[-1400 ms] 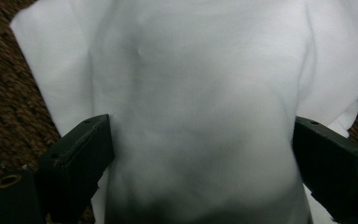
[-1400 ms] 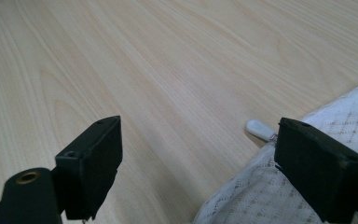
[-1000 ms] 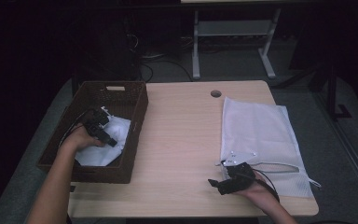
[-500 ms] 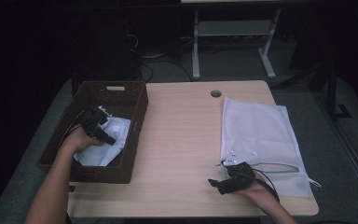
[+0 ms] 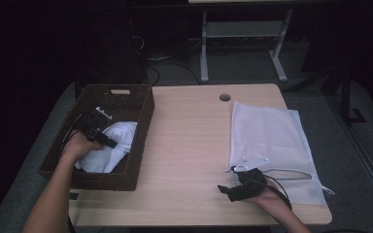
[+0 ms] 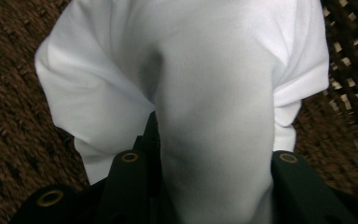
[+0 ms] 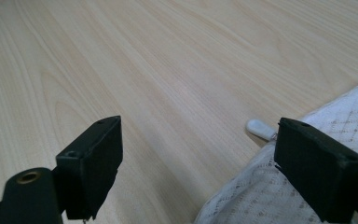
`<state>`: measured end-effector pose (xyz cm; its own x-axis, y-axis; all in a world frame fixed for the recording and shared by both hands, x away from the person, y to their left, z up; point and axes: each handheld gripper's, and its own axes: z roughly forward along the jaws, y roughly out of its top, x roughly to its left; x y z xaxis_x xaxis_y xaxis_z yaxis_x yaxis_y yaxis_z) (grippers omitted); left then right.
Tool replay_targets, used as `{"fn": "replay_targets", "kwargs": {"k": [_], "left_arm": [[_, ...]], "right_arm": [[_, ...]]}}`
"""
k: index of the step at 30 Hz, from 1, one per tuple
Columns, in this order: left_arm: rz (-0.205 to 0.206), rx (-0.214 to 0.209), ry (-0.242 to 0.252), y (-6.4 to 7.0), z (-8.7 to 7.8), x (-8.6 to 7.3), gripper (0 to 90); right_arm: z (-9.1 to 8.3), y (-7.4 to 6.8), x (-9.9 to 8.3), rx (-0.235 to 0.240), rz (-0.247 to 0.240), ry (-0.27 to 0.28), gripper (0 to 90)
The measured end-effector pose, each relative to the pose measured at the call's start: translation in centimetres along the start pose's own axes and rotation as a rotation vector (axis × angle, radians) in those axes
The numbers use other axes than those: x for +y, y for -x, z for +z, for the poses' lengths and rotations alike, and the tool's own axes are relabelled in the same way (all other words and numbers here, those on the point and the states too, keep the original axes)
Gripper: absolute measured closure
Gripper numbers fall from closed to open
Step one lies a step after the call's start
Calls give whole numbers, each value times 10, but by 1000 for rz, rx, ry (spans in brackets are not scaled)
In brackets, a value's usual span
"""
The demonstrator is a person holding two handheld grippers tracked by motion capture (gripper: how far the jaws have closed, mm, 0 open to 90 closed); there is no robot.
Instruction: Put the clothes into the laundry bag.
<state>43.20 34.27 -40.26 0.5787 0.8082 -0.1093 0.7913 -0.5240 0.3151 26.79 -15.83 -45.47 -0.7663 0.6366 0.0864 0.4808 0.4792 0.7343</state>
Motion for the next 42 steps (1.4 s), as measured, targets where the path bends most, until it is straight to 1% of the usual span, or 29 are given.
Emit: {"fn": "replay_targets", "kwargs": {"k": [6, 11, 15, 18, 19, 20, 21, 25, 28, 32, 34, 37, 39, 41, 42], "left_arm": [[-28, -16, 32, -1, -13, -5, 634], [-47, -20, 39, -1, -20, -8, 632], [-62, -36, 52, 0, -28, -9, 629], [-54, -38, 52, 2, -35, -7, 629], [-53, -32, 56, 3, -39, -7, 629], [-48, -28, 64, 3, -44, -6, 630], [-48, -27, 69, 4, -47, -6, 630], [-29, -30, 96, 6, -64, -1, 630], [-16, -26, 123, 11, -77, 3, 631], [0, -15, 140, 17, -91, 8, 631], [-4, -21, 155, 18, -97, 9, 631], [-4, -19, 174, 20, -107, 9, 632], [1, -26, 187, 23, -115, 11, 632], [-4, -36, 204, 26, -122, 12, 632], [1, -39, 213, 28, -126, 13, 632]], "right_arm": [[0, 1, 0, 1, 5, 3, 151], [1, 1, 0, 2, 12, 0, 151], [1, 0, 1, 1, 8, 2, 151], [1, 0, 1, 2, 14, 5, 151], [1, 1, 1, 2, 14, 4, 151], [1, 1, 1, 2, 14, 4, 151], [1, 2, 1, 3, 14, 4, 151], [0, 2, 1, 4, 20, 7, 151], [-1, 2, 1, 2, 23, 10, 151], [-1, 4, 1, 4, 23, 11, 151], [-1, 4, 1, 5, 26, 12, 151], [-1, 4, 1, 5, 27, 12, 151], [-2, 4, 1, 3, 22, 12, 151], [-3, 5, 1, 2, 23, 18, 151], [-3, 5, 1, 2, 26, 19, 151]]}}
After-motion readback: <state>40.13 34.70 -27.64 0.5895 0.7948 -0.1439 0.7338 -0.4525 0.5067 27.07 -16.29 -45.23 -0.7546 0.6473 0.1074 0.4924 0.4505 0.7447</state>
